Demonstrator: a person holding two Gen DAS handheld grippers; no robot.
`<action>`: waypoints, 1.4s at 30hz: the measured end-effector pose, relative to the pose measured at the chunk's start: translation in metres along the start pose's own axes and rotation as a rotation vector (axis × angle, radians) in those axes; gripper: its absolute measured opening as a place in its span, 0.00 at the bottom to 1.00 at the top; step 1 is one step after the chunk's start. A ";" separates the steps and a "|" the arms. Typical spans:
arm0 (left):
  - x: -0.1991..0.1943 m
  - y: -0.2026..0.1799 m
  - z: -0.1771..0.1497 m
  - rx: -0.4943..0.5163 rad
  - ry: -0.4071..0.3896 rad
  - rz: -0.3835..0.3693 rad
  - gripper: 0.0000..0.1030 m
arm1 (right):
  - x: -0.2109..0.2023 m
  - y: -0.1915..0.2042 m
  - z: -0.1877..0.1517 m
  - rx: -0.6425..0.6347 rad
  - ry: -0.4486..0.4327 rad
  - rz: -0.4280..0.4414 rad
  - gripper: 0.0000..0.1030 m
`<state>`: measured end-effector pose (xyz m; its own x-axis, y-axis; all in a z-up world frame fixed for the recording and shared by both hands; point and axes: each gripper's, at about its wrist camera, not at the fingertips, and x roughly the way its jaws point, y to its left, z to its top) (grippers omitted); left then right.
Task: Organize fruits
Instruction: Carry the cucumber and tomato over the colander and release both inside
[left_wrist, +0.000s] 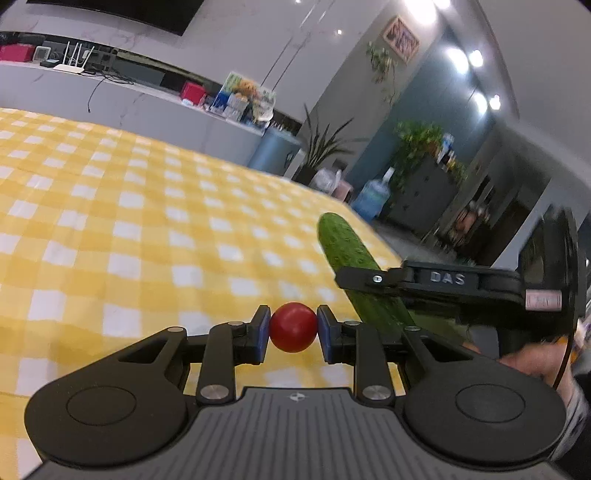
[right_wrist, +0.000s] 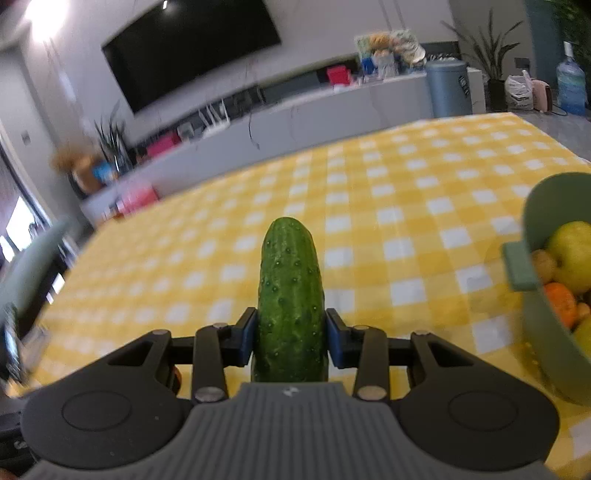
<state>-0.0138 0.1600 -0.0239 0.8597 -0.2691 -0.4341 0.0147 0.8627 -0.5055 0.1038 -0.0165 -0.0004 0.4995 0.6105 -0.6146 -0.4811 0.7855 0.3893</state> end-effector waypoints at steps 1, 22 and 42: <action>0.000 -0.003 0.003 -0.005 0.001 -0.006 0.29 | -0.008 -0.002 0.002 0.016 -0.025 0.008 0.35; 0.072 -0.101 0.031 -0.003 0.091 -0.307 0.29 | -0.116 -0.151 0.004 0.622 -0.351 -0.303 0.35; 0.150 -0.136 0.019 -0.072 0.206 -0.395 0.29 | -0.149 -0.170 -0.006 0.793 -0.562 -0.184 0.70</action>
<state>0.1223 0.0104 -0.0061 0.6757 -0.6576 -0.3331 0.2793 0.6466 -0.7099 0.1066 -0.2418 0.0211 0.8860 0.2706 -0.3764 0.1573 0.5882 0.7933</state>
